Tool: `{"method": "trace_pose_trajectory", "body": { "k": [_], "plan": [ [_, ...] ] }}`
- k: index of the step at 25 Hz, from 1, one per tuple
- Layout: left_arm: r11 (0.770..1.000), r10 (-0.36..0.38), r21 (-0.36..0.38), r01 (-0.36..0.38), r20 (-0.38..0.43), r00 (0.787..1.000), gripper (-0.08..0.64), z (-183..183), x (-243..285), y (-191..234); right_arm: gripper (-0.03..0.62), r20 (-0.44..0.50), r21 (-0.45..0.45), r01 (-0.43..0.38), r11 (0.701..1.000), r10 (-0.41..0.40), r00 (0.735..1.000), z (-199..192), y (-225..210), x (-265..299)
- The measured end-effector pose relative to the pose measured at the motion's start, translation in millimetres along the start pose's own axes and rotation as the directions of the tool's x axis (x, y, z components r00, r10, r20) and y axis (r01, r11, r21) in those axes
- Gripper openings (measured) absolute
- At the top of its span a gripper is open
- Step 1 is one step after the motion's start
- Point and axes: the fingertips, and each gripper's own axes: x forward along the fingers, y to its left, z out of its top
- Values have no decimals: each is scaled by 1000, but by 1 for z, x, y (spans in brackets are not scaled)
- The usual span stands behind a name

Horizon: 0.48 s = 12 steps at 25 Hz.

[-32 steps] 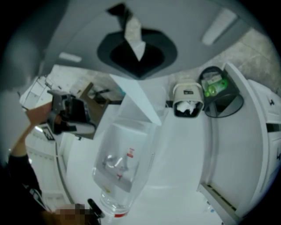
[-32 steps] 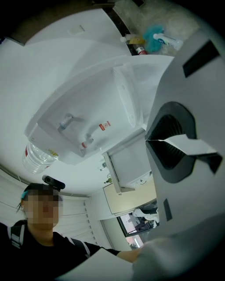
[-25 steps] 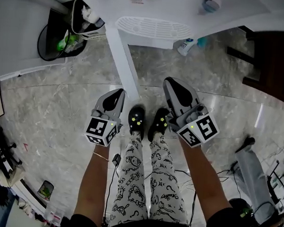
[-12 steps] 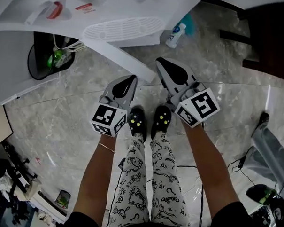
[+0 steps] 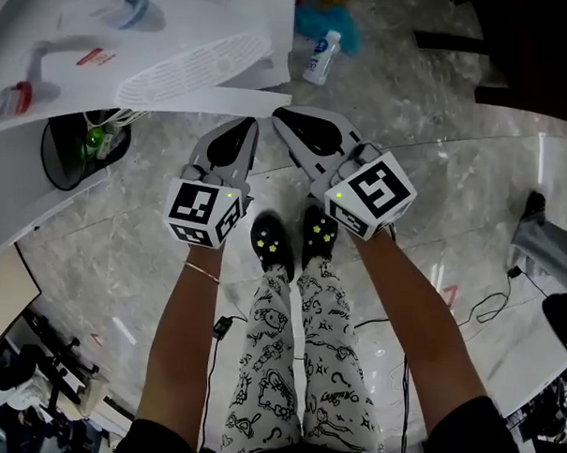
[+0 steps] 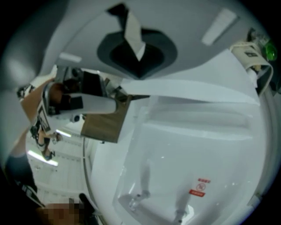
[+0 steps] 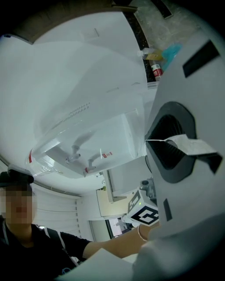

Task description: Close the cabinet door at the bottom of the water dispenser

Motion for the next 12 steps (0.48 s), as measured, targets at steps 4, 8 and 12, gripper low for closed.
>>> {"method": "trace_pose_trajectory", "body": {
  "k": [4, 8, 12],
  "plan": [
    [1000, 4, 9, -4, -8, 1000, -5, 6, 19, 8, 17, -31, -45, -49, 998, 48, 998, 2, 0, 12],
    [1000, -9, 6, 9, -14, 1000, -5, 12, 37, 9, 17, -22, -24, -12, 1000, 11, 1000, 2, -14, 9],
    [999, -18, 39, 20, -42, 999, -5, 14, 52, 5, 17, -24, 5, 21, 1000, -21, 999, 0, -28, 2]
  ]
}}
